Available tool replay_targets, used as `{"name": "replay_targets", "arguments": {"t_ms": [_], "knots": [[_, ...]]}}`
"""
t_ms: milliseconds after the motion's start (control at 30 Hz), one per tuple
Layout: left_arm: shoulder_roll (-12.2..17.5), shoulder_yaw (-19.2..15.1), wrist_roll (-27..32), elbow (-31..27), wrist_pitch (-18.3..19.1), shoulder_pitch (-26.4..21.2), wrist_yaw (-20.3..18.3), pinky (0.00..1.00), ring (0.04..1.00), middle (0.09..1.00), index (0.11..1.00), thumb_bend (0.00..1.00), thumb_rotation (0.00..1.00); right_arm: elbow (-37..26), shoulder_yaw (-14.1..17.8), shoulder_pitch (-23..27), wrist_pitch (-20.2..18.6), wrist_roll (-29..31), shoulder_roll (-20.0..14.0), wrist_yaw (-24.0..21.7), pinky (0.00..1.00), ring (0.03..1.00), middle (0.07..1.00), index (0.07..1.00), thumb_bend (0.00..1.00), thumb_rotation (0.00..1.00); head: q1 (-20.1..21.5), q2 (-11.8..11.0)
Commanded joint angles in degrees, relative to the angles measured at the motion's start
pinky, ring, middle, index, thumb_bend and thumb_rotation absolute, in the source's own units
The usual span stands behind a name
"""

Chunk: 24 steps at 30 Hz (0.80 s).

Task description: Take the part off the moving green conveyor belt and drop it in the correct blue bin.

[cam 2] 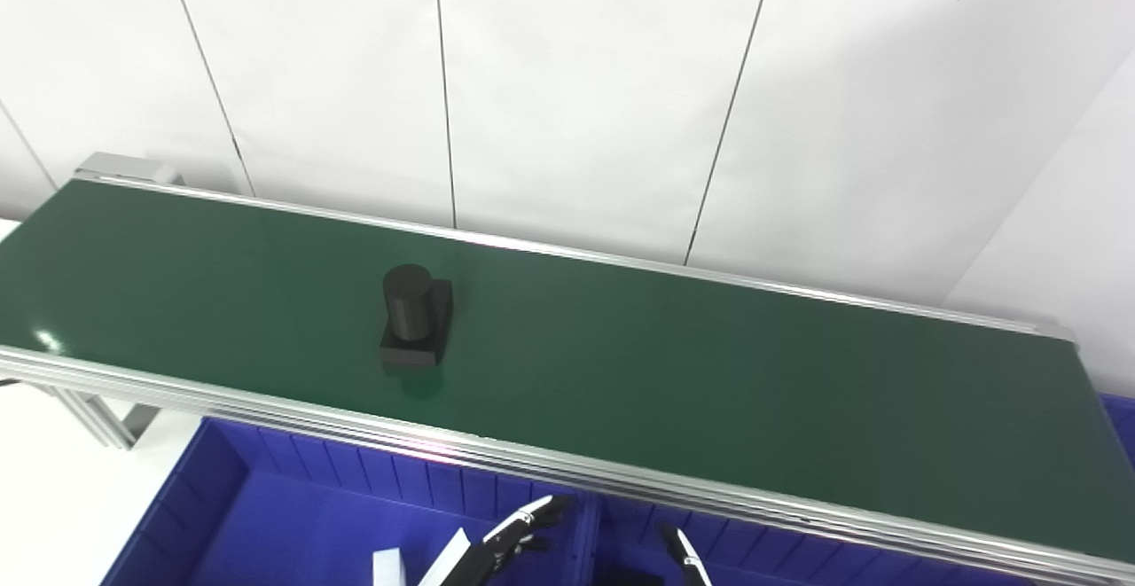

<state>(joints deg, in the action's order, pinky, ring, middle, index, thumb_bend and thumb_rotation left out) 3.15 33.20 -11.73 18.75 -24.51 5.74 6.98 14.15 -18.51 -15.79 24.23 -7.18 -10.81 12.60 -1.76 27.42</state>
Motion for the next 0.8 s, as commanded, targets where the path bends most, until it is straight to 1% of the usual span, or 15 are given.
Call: {"name": "replay_targets", "arguments": {"t_ms": [0, 200, 233, 300, 467, 500, 767], "knots": [[0.21, 0.57, 0.06, -0.82, -2.40, -1.34, 2.11, 0.80, 0.893, 0.919, 0.880, 1.00, 0.95, -0.51, -0.20, 0.51, 2.70, 0.42, -0.21, 1.09, 1.00, 0.968, 0.947, 0.939, 1.00, 0.97, -0.08, -0.40], [0.05, 0.78, 1.24, -0.52, -2.40, -1.40, 2.21, 0.80, 0.890, 0.916, 0.877, 1.00, 0.94, -0.42, -0.54, 0.58, 2.69, 0.30, -0.36, 1.87, 1.00, 0.965, 0.945, 0.938, 0.99, 0.96, -0.08, -0.43], [0.06, 0.77, 1.36, -0.57, -2.40, -1.36, 2.02, 0.80, 0.891, 0.916, 0.878, 1.00, 0.94, -0.46, -0.58, 0.59, 2.69, 0.38, -0.43, 1.86, 1.00, 0.965, 0.946, 0.938, 0.99, 0.97, 0.06, -0.15], [0.19, 0.90, 1.25, -0.63, -2.40, -1.41, 2.04, 0.81, 0.898, 0.920, 0.882, 1.00, 0.94, -0.58, -0.70, 0.62, 2.69, 0.48, -0.55, 1.94, 1.00, 0.965, 0.946, 0.939, 0.99, 0.97, 0.21, -0.11], [0.26, 1.27, 1.15, -0.34, -2.40, -1.90, 2.24, 0.81, 0.897, 0.921, 0.887, 1.00, 0.95, -2.16, -0.92, 0.43, 2.70, 0.59, -1.11, 2.41, 0.99, 0.957, 0.937, 0.938, 1.00, 0.96, 0.43, -0.11], [0.36, 1.57, 0.87, -0.34, -2.40, -2.10, 2.66, 0.81, 0.896, 0.921, 0.887, 1.00, 0.95, -3.23, -0.97, 0.20, 2.70, 0.45, -1.34, 2.68, 0.98, 0.956, 0.936, 0.938, 1.00, 0.96, 0.44, -0.07], [0.13, 1.49, 1.30, 0.15, -2.40, -2.75, 2.47, 0.81, 0.894, 0.919, 0.885, 1.00, 0.94, -14.65, -1.34, -2.35, 2.70, 1.34, -3.20, 1.53, 0.95, 0.951, 0.941, 0.953, 0.99, 0.95, 1.22, 0.00]]}}
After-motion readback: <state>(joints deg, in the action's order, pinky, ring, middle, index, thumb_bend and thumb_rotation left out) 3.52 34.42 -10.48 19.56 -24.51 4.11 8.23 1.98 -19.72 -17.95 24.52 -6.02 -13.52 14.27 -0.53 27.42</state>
